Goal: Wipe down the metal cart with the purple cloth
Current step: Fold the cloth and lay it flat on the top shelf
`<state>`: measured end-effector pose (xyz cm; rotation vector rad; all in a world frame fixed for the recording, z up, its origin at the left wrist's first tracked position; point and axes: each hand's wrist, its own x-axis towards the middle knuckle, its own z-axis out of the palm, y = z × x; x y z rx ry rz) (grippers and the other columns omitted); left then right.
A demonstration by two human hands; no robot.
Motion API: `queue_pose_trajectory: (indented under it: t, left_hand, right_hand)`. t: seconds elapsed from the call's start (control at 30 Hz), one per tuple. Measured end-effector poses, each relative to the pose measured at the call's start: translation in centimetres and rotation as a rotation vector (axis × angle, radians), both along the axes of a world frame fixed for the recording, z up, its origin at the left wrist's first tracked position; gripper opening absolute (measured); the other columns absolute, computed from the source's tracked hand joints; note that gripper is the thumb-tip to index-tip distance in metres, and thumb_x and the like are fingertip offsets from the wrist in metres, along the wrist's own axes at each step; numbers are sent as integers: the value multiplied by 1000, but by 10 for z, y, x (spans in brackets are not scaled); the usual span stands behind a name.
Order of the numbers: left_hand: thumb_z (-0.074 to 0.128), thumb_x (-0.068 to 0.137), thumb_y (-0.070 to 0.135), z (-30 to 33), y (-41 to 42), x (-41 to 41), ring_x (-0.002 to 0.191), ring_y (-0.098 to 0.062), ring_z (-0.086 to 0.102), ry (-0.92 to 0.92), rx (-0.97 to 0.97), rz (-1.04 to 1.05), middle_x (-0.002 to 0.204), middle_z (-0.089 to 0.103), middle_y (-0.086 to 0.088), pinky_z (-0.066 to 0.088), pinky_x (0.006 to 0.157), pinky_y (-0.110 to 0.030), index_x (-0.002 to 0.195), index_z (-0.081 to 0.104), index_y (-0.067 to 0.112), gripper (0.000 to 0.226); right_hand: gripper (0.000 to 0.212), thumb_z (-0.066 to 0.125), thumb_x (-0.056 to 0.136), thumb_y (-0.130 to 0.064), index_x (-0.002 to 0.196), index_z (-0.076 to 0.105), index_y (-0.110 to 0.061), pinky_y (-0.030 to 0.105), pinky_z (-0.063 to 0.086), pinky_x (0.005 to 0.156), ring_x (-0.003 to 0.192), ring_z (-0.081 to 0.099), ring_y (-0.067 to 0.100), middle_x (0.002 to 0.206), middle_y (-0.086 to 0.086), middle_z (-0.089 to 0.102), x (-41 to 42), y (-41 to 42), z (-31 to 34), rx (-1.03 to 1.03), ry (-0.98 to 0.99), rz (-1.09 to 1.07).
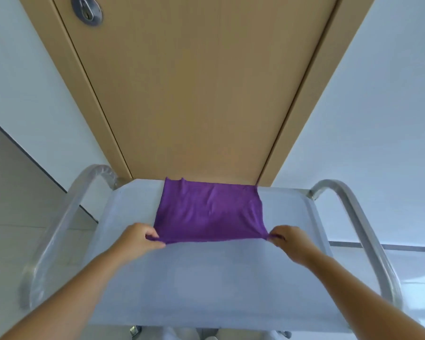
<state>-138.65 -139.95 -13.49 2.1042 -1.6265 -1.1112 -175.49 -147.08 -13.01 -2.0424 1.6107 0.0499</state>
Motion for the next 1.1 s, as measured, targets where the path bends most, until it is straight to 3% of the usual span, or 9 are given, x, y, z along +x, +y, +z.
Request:
queue_pose_trajectory:
  t: [0.1, 0.23, 0.3, 0.43, 0.6, 0.7, 0.97, 1.03, 1.1]
  left_hand:
    - [77, 74, 27, -36, 34, -7, 55, 1, 45, -78, 193, -214, 59, 51, 11, 31, 52, -10, 56, 52, 33, 32]
    - [71, 72, 27, -58, 61, -11, 54, -2, 35, -86, 446, -407, 59, 40, 9, 27, 53, -17, 53, 47, 25, 31]
    - [70, 72, 25, -58, 58, -8, 53, -3, 32, -67, 504, -445, 58, 36, 10, 27, 53, -20, 52, 45, 23, 33]
    - [66, 80, 18, -54, 21, -5, 56, -5, 41, -38, 382, -283, 61, 46, 7, 31, 54, -20, 58, 52, 22, 26]
    - [66, 84, 14, -50, -32, 7, 63, -11, 52, 98, 170, 86, 69, 59, 1, 38, 58, -22, 69, 60, 17, 17]
    - [69, 82, 12, -52, -63, 14, 65, -15, 54, 98, 93, 187, 69, 58, -2, 39, 58, -24, 69, 59, 14, 17]
    - [64, 86, 20, -84, -115, 21, 82, -23, 58, -57, 49, 211, 85, 62, -7, 44, 71, -31, 83, 59, 11, 10]
    - [62, 87, 22, -92, -118, 22, 87, -24, 58, -143, 51, 163, 95, 63, -8, 46, 75, -33, 92, 59, 12, 12]
    - [64, 86, 24, -97, -120, 22, 98, -24, 57, -198, 42, 117, 111, 57, -8, 47, 84, -35, 110, 57, 12, 28]
  right_hand:
    - [20, 53, 93, -27, 93, 66, -11, 24, 29, 63, 79, 47, 12, 72, -8, 47, -11, 27, -28, 199, 167, 179]
    - [20, 55, 88, -24, 89, 66, -6, 16, 29, 52, 67, 43, 14, 62, -8, 42, -21, 48, -32, 443, 239, 301]
    - [19, 56, 88, -24, 91, 66, -9, 12, 27, 52, 72, 44, 16, 67, -7, 45, -22, 48, -30, 472, 268, 338]
    - [12, 52, 92, -21, 84, 61, -18, 21, 33, 60, 78, 48, 14, 84, -2, 54, -10, 18, -29, 335, 192, 200]
    - [22, 52, 93, -18, 72, 54, -25, 17, 33, 58, 73, 50, 13, 77, -8, 54, 6, -37, -27, 143, 38, -17]
    - [16, 52, 93, -20, 81, 61, -18, 24, 35, 61, 77, 52, 18, 81, -2, 58, 20, -75, -36, 101, 77, -16]
    - [17, 50, 94, -23, 96, 64, -13, 28, 38, 71, 98, 54, 24, 104, 5, 60, 40, -134, -79, 64, 170, -24]
    - [21, 49, 95, -24, 107, 63, -14, 31, 41, 79, 109, 49, 23, 110, 4, 55, 40, -135, -87, 33, 185, -23]
    - [31, 49, 96, -24, 125, 53, -16, 35, 42, 90, 121, 40, 22, 123, 4, 48, 38, -133, -91, 28, 183, -40]
